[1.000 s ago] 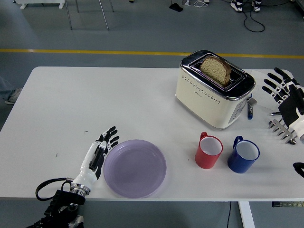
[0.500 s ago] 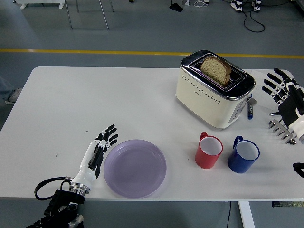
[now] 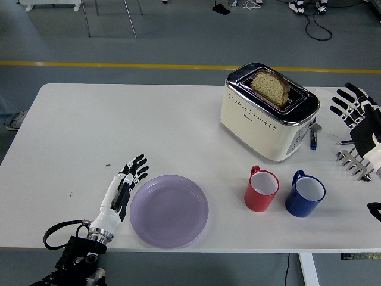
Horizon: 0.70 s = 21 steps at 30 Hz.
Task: Push plate across desktop,pick up the break from the machine,place the break in the plate
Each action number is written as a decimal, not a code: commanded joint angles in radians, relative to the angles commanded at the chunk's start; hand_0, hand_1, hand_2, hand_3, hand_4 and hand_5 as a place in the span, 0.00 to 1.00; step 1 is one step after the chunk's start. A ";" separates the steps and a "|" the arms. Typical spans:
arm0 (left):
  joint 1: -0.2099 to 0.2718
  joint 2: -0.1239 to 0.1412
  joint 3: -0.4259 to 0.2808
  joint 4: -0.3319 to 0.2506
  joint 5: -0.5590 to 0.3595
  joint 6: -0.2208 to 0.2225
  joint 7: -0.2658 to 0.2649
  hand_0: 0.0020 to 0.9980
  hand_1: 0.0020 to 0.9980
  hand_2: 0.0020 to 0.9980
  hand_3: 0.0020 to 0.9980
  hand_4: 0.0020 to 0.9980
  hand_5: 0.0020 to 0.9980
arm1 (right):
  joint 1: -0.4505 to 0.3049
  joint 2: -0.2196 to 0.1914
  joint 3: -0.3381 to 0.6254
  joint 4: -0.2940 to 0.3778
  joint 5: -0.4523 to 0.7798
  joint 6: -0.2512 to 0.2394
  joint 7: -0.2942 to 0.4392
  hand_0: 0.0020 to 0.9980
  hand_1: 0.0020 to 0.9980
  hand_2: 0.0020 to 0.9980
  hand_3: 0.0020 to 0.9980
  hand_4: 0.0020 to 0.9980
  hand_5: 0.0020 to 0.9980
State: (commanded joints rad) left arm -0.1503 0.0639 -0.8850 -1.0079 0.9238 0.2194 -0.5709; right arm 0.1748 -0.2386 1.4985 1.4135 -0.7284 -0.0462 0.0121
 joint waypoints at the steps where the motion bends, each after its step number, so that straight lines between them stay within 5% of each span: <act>1: 0.000 0.000 0.000 0.000 0.000 0.000 0.000 0.84 0.87 0.94 0.91 0.55 1.00 | 0.000 0.000 0.000 0.000 0.000 0.000 0.000 0.83 0.76 0.74 0.76 0.48 0.55; 21: 0.010 0.001 -0.033 -0.020 0.010 0.026 -0.012 0.84 0.87 0.94 0.91 0.55 1.00 | -0.001 -0.002 0.006 0.004 0.000 -0.001 0.000 0.83 0.76 0.74 0.76 0.48 0.55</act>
State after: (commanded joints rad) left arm -0.1404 0.0647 -0.9179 -1.0282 0.9337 0.2455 -0.5828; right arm 0.1735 -0.2402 1.5042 1.4176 -0.7281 -0.0470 0.0124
